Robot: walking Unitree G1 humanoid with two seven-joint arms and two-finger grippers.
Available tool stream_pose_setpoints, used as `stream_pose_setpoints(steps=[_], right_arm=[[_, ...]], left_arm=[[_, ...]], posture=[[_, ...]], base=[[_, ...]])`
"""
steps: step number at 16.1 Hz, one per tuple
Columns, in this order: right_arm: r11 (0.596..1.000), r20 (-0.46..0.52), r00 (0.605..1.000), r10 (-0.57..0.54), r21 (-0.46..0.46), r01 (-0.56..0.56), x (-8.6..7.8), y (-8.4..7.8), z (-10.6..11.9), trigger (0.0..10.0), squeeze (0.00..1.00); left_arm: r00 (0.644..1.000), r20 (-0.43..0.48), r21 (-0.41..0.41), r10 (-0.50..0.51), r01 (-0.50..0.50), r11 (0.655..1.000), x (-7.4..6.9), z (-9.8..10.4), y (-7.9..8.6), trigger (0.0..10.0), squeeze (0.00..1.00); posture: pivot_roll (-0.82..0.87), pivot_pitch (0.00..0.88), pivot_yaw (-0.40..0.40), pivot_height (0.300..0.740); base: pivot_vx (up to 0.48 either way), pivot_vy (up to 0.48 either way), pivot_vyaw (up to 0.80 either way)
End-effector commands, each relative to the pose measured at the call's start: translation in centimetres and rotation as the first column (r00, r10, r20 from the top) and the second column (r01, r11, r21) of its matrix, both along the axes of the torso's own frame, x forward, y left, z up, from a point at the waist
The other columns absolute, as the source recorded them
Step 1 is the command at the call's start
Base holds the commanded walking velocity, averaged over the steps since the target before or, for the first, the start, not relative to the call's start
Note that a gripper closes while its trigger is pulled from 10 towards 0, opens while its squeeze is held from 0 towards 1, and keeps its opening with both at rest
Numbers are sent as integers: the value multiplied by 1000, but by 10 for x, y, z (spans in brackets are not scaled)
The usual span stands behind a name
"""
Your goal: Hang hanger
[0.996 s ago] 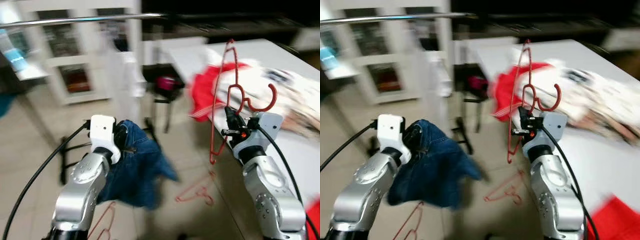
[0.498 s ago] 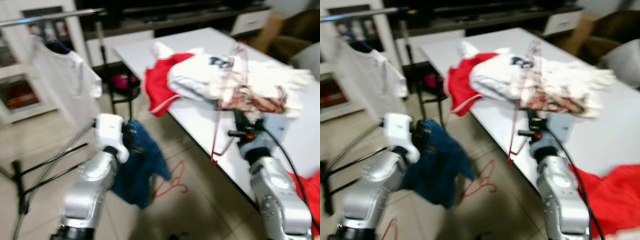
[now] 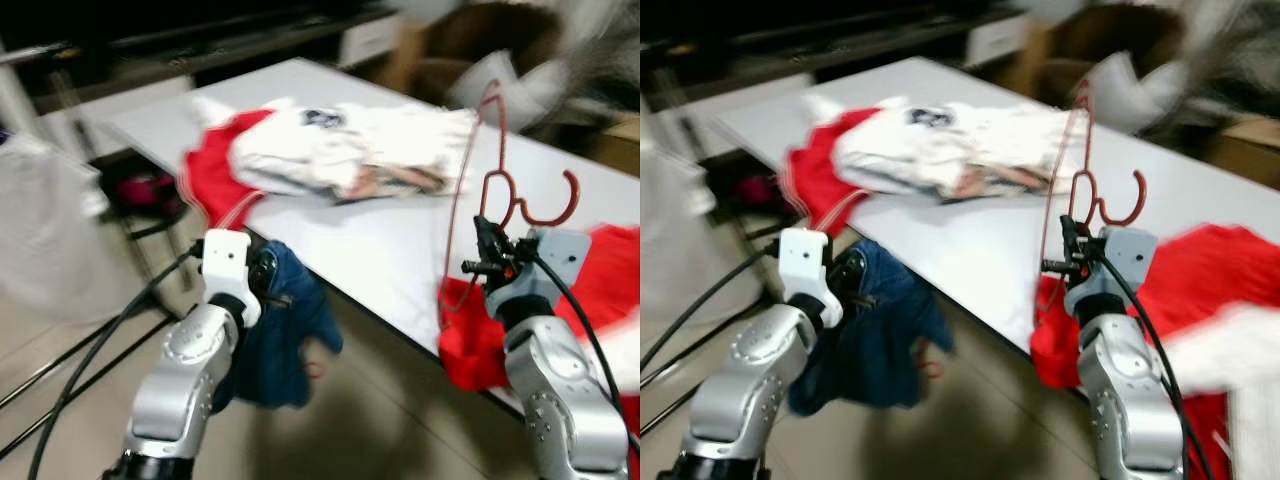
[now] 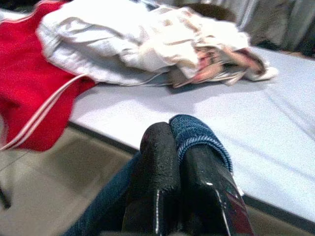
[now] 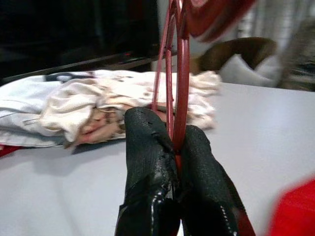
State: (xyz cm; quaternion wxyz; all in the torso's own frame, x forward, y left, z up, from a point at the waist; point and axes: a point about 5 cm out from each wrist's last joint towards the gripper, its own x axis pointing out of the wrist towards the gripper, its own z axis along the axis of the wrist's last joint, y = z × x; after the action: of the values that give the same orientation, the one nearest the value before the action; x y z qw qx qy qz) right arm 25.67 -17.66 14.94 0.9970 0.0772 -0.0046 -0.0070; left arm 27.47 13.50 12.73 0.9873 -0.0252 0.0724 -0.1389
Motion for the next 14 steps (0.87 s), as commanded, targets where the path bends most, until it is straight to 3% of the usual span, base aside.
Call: stream_pose_setpoints(steps=[1,14], right_arm=[[1000,-21,1000,11,5,-11,-1,1,-2,10000,0],[999,7,999,39,29,-39,-8,2,7,10000,0]], left_arm=[[999,33,-11,-2,2,1000,2,8,0,10000,0],[995,68,21,-75,74,997,1,11,-5,10000,0]], posture=[[-83,0,5,740],[-110,0,24,740]], base=[[0,0,-800],[0,28,-800]])
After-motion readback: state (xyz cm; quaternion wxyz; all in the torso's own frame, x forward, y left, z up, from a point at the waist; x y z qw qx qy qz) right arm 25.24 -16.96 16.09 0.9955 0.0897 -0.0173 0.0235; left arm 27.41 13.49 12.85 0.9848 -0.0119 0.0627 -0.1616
